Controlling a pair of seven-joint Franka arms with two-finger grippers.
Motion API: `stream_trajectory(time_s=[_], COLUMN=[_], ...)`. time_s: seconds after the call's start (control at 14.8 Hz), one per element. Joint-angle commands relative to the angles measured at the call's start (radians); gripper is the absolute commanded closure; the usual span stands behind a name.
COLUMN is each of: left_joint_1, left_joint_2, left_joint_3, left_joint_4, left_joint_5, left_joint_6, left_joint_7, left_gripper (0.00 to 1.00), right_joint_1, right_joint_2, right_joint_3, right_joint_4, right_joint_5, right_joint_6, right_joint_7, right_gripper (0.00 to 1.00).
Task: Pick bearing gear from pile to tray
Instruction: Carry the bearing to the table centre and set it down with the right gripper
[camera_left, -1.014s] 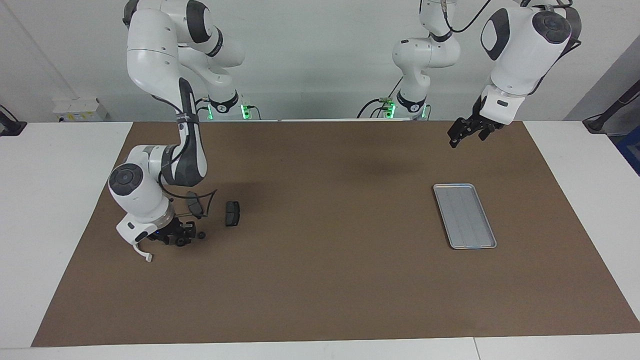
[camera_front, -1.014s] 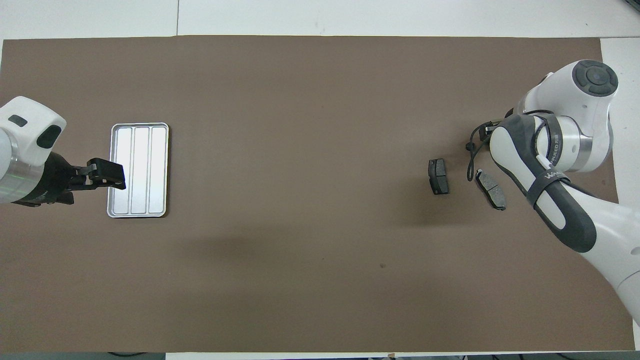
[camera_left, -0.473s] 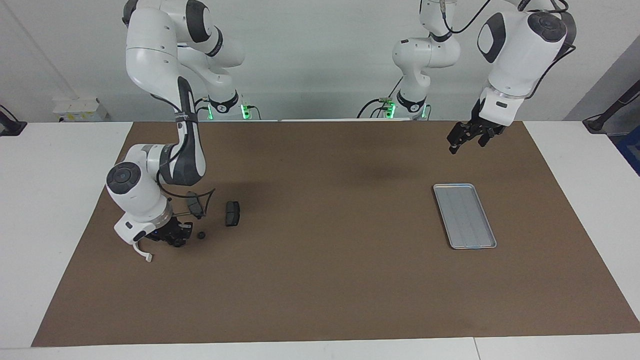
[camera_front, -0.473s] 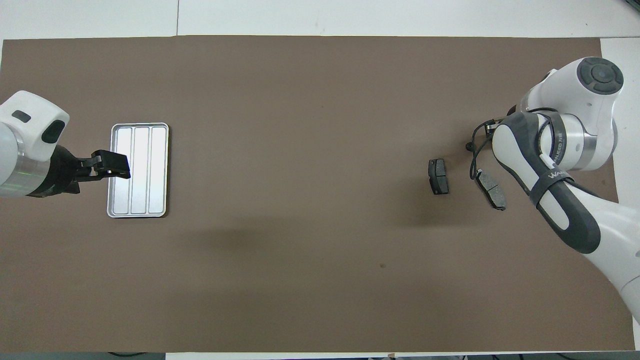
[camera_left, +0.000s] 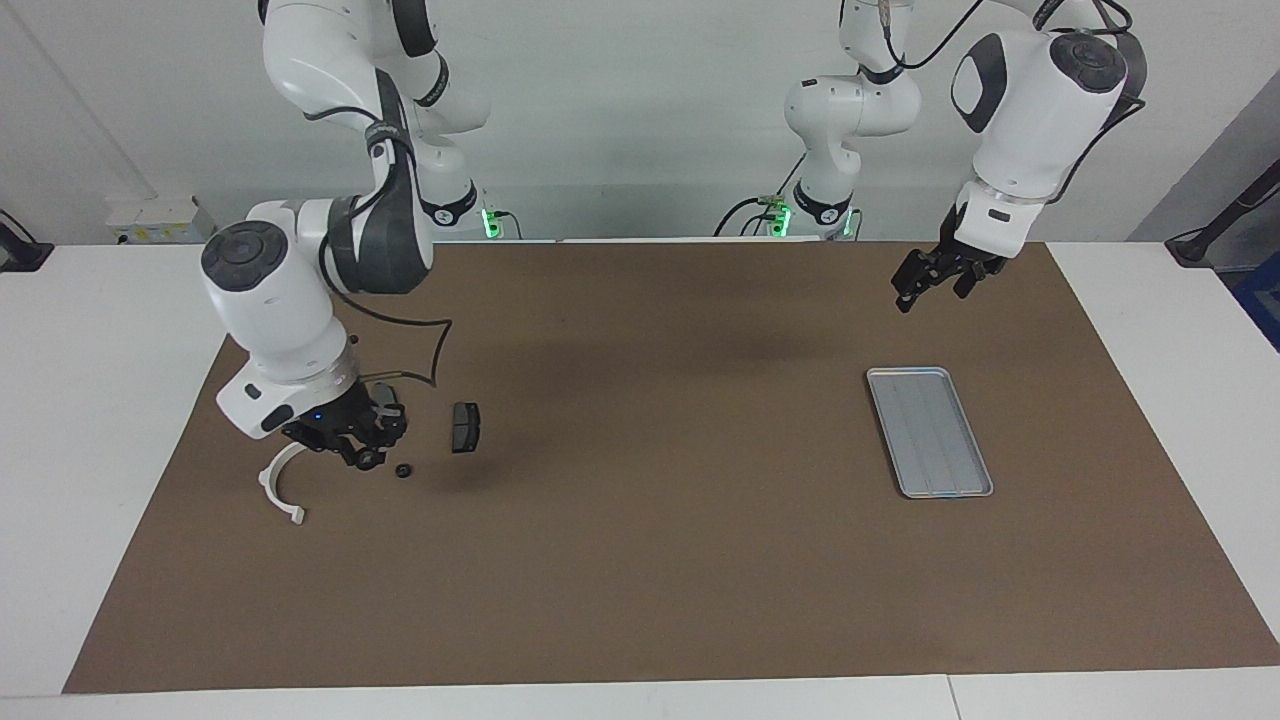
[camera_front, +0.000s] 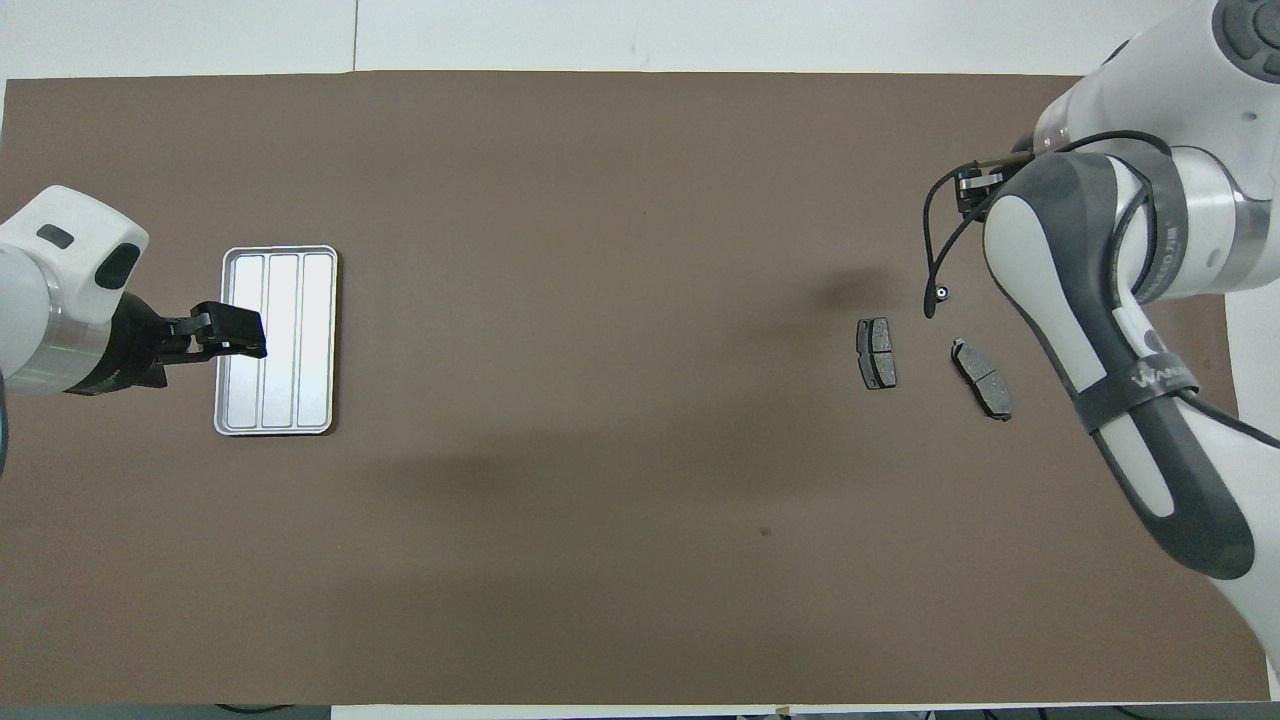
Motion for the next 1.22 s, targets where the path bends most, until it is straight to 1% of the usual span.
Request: stream_trajectory(time_s=[0.0,0.07,0.2,0.27,0.47,0.68,0.81,0.95,1.01,1.15], left_joint_1=[-0.012,-0.012,-0.012,-0.012,-0.015,-0.036,-0.038,-0.038,-0.039,-0.070], left_joint_2=[-0.014,-0.014,-0.014,-0.014,-0.012,-0.009,-0.009,-0.004,0.000,0.009], left_joint_3=[0.009,0.009,0.009,0.009,0.009,0.009,0.009,0.009,0.009,0.009], left_joint_4=[-0.031,-0.032,-0.032,-0.035,-0.055,-0.067,-0.071,-0.071,-0.071,-0.069], left_joint_5=[-0.010,-0.008,-0.008,-0.010,-0.010,-0.013,-0.013,-0.013,-0.011,-0.013], left_joint_6=[0.026,0.026,0.029,0.034,0.061,0.084,0.091,0.095,0.097,0.109], left_joint_7=[-0.014,-0.016,-0.016,-0.016,-0.035,-0.055,-0.066,-0.068,-0.071,-0.113], left_gripper=[0.00,0.00,0.00,0.00,0.00,0.00,0.00,0.00,0.00,0.00], right_joint_1=[0.128,0.186,0.263,0.303,0.383,0.449,0.455,0.465,0.486,0.492], right_joint_2=[0.004,-0.008,-0.025,-0.034,-0.046,-0.030,-0.019,0.010,0.030,0.069], right_joint_3=[-0.001,-0.001,-0.001,-0.001,0.002,0.003,0.003,0.003,0.003,0.003], right_joint_4=[0.000,-0.015,-0.027,-0.053,-0.108,-0.165,-0.213,-0.231,-0.240,-0.241], right_joint_5=[0.001,-0.002,-0.003,-0.003,0.003,0.004,0.004,0.004,0.006,0.006], right_joint_6=[-0.028,-0.025,-0.022,-0.009,0.066,0.158,0.233,0.283,0.312,0.356], right_joint_7=[0.245,0.340,0.491,0.569,0.724,0.803,0.809,0.812,0.820,0.841], right_gripper=[0.99,0.99,0.99,0.99,0.99,1.00,1.00,1.00,1.00,1.00])
